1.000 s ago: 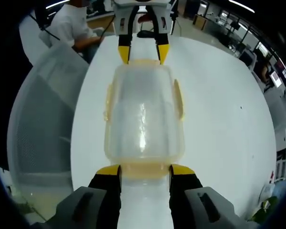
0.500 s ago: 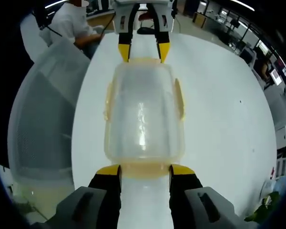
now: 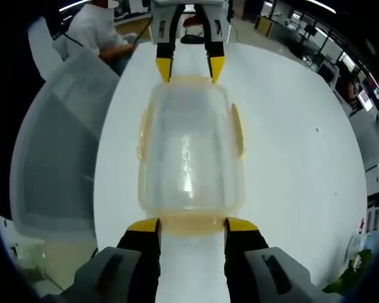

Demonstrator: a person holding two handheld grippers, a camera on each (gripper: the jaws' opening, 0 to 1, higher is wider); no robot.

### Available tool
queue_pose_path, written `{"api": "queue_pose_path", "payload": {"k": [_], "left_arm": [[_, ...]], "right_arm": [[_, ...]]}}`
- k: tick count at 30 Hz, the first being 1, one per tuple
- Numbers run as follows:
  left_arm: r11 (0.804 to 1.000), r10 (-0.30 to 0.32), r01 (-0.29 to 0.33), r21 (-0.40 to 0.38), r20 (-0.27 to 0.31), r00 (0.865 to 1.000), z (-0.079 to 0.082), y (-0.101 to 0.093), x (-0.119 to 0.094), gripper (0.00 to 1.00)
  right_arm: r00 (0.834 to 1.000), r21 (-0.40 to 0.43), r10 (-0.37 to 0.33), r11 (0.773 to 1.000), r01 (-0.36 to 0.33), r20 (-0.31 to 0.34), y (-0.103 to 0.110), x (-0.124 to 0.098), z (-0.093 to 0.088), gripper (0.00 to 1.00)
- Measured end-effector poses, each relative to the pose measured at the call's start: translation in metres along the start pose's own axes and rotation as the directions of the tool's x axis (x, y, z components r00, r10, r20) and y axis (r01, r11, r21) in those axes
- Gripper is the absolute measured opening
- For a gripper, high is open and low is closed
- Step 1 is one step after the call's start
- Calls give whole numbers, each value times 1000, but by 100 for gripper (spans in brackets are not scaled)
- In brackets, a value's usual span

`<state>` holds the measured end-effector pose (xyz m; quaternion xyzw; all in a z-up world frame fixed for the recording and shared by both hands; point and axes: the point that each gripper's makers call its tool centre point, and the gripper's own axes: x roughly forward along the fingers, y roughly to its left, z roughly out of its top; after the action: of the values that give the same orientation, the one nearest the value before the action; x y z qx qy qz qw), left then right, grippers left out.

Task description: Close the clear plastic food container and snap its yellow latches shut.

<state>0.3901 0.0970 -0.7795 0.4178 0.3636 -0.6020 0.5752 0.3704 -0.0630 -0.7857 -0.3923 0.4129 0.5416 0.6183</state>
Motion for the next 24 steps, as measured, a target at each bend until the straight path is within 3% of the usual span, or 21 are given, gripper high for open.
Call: {"api": "queue_pose_path", "payload": {"k": [24], "left_arm": [[1000,-17,17,-3,3,1000,19,-5,17,39]], "right_arm": [[1000,3,11,1000,-11,-20,3,-2,-26,38]]}}
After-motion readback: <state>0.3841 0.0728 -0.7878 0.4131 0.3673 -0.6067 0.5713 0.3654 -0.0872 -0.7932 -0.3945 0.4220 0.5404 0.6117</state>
